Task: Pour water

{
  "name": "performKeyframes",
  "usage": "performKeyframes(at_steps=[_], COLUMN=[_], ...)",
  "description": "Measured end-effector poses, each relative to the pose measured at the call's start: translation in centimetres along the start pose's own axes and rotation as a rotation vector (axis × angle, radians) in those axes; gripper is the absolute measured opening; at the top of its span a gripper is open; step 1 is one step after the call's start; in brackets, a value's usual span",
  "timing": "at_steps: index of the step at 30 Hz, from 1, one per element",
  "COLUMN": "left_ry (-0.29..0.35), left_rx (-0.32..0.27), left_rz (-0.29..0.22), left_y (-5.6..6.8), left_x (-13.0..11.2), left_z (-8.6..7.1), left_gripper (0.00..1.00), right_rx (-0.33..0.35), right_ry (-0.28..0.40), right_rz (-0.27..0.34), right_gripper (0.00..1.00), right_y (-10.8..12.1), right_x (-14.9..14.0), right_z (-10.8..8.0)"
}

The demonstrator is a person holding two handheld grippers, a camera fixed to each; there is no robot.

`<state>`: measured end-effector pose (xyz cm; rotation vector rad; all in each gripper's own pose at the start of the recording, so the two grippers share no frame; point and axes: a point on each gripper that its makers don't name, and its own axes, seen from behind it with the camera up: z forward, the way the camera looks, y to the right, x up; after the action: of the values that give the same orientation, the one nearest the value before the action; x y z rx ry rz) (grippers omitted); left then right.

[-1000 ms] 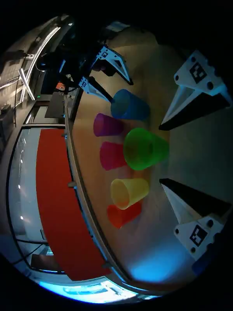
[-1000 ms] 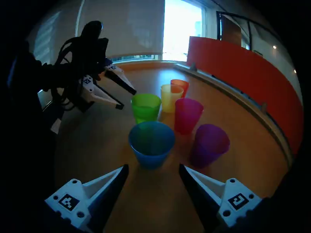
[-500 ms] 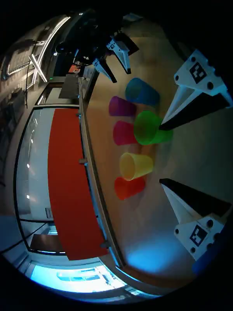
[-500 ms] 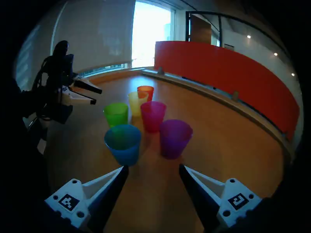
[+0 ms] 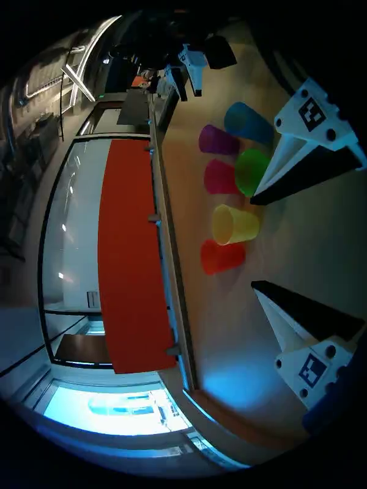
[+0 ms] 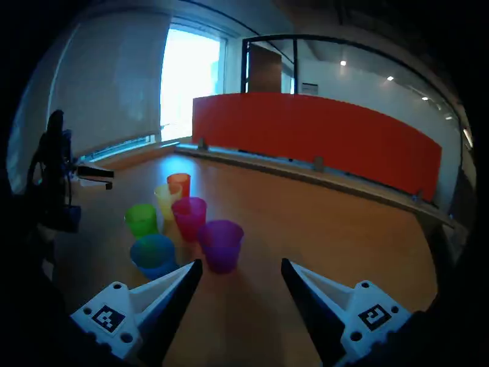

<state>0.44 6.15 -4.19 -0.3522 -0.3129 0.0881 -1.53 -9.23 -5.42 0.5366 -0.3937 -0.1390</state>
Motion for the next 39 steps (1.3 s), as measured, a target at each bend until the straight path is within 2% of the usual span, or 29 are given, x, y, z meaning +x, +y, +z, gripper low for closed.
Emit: performKeyframes(at_steps=[6,12,20,30,39], left_ry=[0.057,0.104,0.202,0.314,0.379], left_rx=[0.042,0.075,0.133,0.151,0.188], left_rz=[0.0,-0.057,-0.094,-0.122,-0.102], left_y=[-0.5,-1.3,-3.0,-3.6,-3.8], left_x=[1.1,2.4,5.7,9.4,10.5], left_z=[-0.3,-0.5,-1.2,-2.1,-2.4], left_gripper=[0.91,0.91,0.91,0.91,0.91], right_rx=[-0.087,-0.184,-0.305,-0.494,-0.521], right_ry=[0.07,0.155,0.262,0.401,0.453], right_rz=[0.034,0.03,0.035,0.067,0.113], right_gripper=[1.0,1.0,1.0,1.0,1.0], right_y=[1.7,4.1,7.2,11.0,10.9], right_x=[1.6,3.7,6.7,9.7,9.7], right_z=[-0.3,-0.8,-1.9,-4.3,-4.6])
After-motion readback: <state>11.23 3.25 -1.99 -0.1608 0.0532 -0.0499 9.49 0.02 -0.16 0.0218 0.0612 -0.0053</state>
